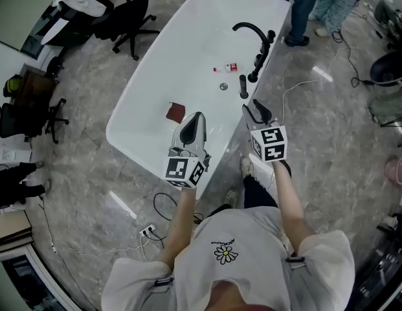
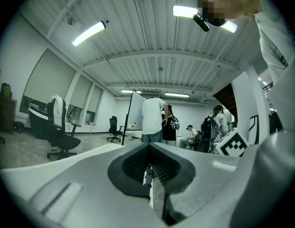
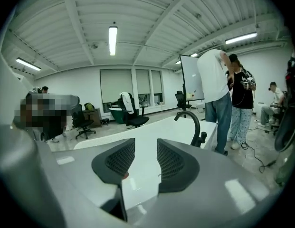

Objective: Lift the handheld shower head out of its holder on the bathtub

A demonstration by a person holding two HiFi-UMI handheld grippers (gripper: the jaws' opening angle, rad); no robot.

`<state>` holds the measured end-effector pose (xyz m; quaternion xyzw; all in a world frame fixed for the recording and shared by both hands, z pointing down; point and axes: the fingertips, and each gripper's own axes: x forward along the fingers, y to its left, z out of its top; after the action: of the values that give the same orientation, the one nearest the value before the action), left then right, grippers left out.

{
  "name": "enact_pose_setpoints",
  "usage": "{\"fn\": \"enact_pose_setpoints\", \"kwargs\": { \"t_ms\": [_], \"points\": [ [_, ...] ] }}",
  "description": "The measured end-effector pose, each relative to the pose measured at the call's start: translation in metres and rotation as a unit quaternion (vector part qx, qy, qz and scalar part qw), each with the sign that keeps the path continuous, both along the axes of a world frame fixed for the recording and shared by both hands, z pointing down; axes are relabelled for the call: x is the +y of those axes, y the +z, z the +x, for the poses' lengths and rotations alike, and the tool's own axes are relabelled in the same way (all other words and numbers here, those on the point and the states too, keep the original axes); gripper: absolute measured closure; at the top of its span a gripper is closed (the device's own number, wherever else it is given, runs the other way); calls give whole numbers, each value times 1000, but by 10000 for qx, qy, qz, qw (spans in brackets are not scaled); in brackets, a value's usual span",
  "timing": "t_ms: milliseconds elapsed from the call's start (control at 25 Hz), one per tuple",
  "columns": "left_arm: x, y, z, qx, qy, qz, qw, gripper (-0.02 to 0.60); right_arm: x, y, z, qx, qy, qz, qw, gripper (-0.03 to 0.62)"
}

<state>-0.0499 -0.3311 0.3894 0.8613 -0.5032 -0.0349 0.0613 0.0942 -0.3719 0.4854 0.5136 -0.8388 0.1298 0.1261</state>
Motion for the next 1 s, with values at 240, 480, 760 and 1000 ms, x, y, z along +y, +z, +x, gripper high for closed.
{"fn": "enact_pose_setpoints", "kwargs": {
  "t_ms": [240,480,760,1000],
  "points": [
    [-73,40,25,-404,-409,106,9983,581,-69,83,8,688,-110,-303,9971,427],
    [-122,92,54,-615,-493,-352,9963,580,-108,179,7,1002,-461,-1026,9886,392],
    [-153,143,48,-664,-780,-700,9923,580,-151,248,7,1138,-402,-1287,9843,407],
    [-161,169,35,-671,-1046,-913,9880,580,-157,267,-1,1080,-542,-1238,9849,437]
  ]
}}
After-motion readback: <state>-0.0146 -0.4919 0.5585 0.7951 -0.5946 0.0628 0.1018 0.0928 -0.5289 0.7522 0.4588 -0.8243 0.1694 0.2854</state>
